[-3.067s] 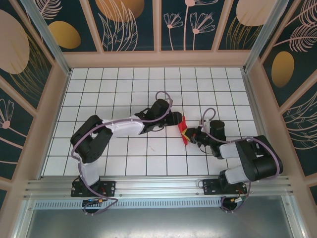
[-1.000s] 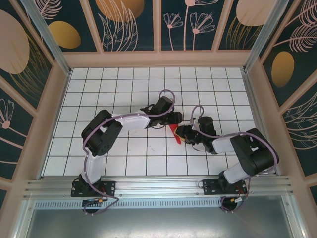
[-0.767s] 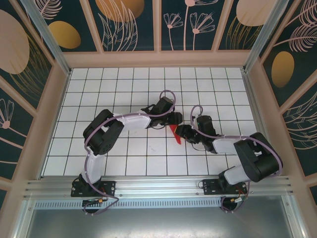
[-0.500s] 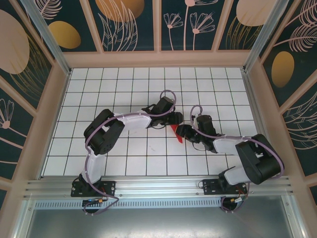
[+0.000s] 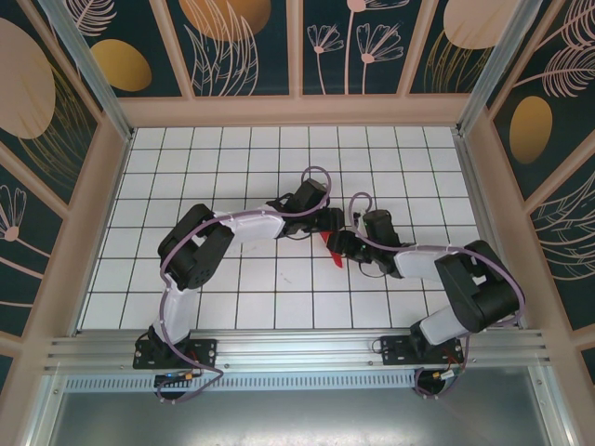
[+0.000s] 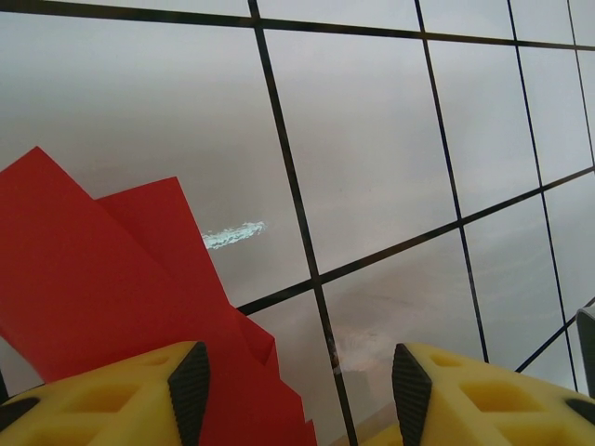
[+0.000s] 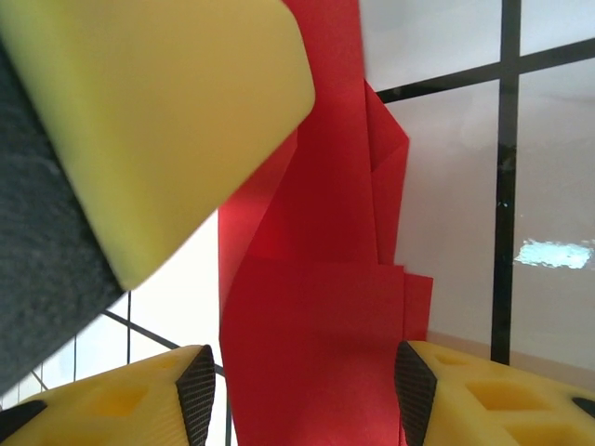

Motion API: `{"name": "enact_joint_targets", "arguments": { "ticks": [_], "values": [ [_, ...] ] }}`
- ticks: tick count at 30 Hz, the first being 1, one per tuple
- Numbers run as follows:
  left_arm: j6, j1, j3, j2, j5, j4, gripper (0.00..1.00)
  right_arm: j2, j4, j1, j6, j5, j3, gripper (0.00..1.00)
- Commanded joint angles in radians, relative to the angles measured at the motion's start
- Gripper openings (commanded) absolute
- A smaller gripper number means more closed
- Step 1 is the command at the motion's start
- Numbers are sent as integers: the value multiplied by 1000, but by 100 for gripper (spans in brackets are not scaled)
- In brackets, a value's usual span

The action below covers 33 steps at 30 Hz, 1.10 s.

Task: Fold a paper plane with a square sheet of paper (pick it up from the middle)
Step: Fold the wing for the fifth time at the center of the table.

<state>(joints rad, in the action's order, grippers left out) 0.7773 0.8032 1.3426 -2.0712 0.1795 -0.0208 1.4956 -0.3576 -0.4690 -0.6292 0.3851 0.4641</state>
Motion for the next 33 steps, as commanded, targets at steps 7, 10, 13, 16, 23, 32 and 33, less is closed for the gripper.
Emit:
{"name": "enact_joint_targets", "arguments": {
  "ticks": [7, 10, 13, 16, 23, 32, 33],
  "values": [
    [-19, -7, 27, -23, 17, 18, 57, 84, 64, -11, 57, -43, 67, 51],
    [-19, -7, 26, -20, 15, 19, 57, 89, 67, -11, 50, -54, 66, 47],
    [-19, -6, 29, -20, 15, 19, 57, 98, 72, -9, 41, -59, 72, 41],
    [-21, -7, 32, -19, 13, 21, 57, 105, 62, -8, 27, -60, 67, 35],
    [-30, -6, 37, 6, 5, 31, 58, 121, 31, 15, 2, -23, 52, 25],
    [-16, -6, 6, 55, 33, -5, 58, 142, 23, 34, 2, 9, 47, 23],
    [-11, -5, -3, 60, 46, -22, 57, 145, 26, 35, 1, 8, 48, 23]
  ]
}}
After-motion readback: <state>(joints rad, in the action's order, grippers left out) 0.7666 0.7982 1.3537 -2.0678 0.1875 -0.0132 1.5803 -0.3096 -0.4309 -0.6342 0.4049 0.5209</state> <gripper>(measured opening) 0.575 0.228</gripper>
